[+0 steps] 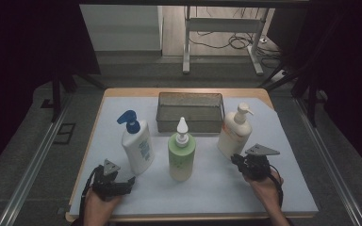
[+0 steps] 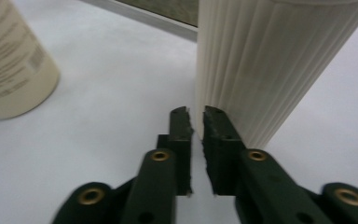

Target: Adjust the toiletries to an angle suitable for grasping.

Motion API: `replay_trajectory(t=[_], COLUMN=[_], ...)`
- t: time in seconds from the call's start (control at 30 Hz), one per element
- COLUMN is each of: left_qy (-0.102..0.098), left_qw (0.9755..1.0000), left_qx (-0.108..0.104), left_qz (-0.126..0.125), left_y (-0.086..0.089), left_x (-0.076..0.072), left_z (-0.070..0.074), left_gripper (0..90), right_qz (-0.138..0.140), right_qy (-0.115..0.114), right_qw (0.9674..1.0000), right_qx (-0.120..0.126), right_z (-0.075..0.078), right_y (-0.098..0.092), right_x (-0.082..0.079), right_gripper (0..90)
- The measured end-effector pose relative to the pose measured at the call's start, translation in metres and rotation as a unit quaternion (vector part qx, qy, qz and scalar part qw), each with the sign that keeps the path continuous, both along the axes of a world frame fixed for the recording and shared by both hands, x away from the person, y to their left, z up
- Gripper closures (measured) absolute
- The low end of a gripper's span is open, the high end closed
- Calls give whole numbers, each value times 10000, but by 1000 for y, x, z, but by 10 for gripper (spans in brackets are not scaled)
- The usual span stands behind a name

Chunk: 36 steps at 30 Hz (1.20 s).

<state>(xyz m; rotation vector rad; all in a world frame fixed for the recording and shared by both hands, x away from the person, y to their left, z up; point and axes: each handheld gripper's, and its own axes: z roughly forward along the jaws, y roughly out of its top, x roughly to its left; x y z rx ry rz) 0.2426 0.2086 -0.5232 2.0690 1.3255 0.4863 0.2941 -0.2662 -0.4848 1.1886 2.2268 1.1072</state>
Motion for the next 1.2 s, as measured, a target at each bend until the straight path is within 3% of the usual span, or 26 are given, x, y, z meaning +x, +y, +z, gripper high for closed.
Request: replay_trajectory(t=[0.2, 0.57, 0.87, 1.2], left_qy=[1, 1, 4, 3], left_qw=[10000, 10000, 10000, 10000], left_qx=[-1, 1, -5, -2], left_qz=[0, 0, 7, 1], left_y=[0, 0, 0, 0], left_x=[0, 0, 0, 0], left_z=[0, 0, 0, 0], left_gripper=[129, 129, 130, 130], right_qz=[126, -201, -258, -177], right_qy=[9, 23, 37, -16], right_qw=[9999, 9996, 9991, 9993], right_qx=[-54, 180, 334, 319], right_z=[3, 21, 41, 56], right_y=[-5, -20, -28, -23], right_x=[-7, -11, -3, 9], right_gripper=[748, 603, 515, 429])
